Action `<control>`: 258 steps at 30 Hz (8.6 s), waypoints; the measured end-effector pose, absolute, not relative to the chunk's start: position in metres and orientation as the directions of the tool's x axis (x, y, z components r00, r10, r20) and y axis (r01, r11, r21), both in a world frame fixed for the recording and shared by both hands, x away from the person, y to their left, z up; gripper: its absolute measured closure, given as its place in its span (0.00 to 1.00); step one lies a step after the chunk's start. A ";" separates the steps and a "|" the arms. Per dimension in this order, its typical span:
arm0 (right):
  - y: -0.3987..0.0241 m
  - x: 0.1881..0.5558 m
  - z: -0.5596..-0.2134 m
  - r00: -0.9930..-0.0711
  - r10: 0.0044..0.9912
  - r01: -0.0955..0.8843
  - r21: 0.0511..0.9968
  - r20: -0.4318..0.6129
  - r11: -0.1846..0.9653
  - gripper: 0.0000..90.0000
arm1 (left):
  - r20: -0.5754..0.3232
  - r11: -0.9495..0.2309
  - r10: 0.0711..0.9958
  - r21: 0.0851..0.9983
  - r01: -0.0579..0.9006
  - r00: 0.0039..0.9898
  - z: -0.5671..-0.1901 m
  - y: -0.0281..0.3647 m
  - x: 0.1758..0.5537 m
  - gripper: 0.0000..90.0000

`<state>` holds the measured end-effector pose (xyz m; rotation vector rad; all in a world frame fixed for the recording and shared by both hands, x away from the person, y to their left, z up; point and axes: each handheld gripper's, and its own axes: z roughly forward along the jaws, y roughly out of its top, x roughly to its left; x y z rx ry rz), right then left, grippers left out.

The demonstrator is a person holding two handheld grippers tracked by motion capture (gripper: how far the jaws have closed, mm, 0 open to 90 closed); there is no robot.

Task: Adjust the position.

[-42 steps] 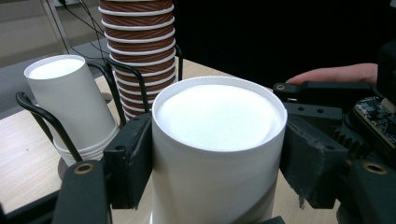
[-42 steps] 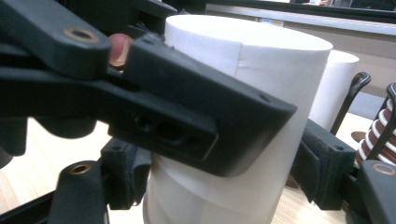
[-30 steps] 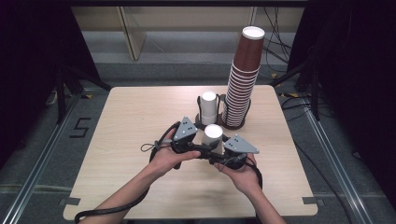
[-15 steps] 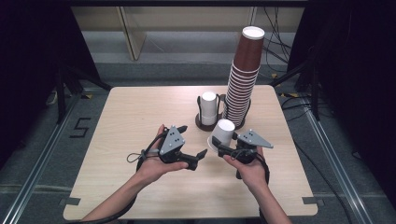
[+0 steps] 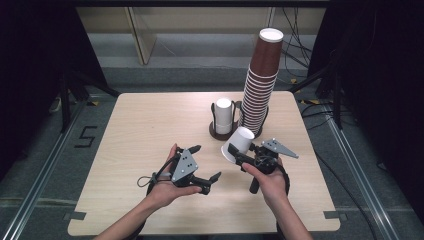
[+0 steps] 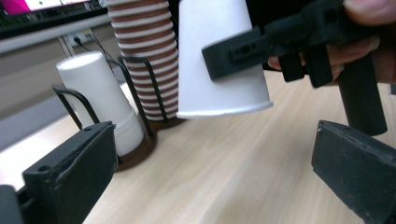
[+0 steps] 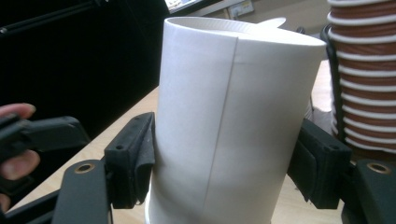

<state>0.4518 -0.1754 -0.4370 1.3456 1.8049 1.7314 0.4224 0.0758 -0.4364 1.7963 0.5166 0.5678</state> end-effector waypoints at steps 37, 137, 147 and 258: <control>-0.181 0.444 -0.454 -0.447 0.621 0.580 0.737 0.644 -0.347 0.34 | 0.069 -0.309 0.554 0.943 0.128 0.829 -0.451 0.025 0.446 0.00; -0.212 0.436 -0.449 -0.770 0.637 0.398 0.801 0.028 0.447 0.06 | 0.175 -0.561 0.393 0.823 0.085 0.903 -0.421 0.093 0.437 0.27; -0.205 0.435 -0.450 -0.816 0.578 0.370 0.764 -0.006 0.529 0.07 | 0.195 -0.595 0.365 0.801 0.067 0.910 -0.421 0.093 0.439 0.27; -0.155 0.426 -0.442 -0.989 0.024 -0.087 0.708 -0.145 0.700 0.36 | 0.176 -0.824 -0.025 0.554 -0.120 0.984 -0.432 0.056 0.427 0.04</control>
